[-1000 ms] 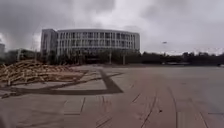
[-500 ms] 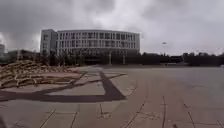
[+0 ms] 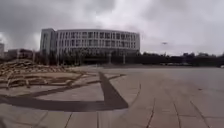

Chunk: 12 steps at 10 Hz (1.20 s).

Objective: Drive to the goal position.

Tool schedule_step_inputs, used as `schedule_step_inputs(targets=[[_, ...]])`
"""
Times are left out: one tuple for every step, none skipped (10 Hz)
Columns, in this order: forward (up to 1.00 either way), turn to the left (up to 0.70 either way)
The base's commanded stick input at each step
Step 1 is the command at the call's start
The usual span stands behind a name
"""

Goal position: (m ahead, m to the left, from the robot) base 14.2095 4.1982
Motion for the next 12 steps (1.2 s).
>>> schedule_step_inputs(targets=[[0.67, -0.03], [0.67, -0.03], [0.67, -0.03], [0.67, -0.03], [0.67, -0.03], [0.67, -0.03], [0.67, -0.03], [0.67, -0.02], [0.67, -0.02], [0.67, -0.01], [0.67, 0.0], [0.67, 0.08]])
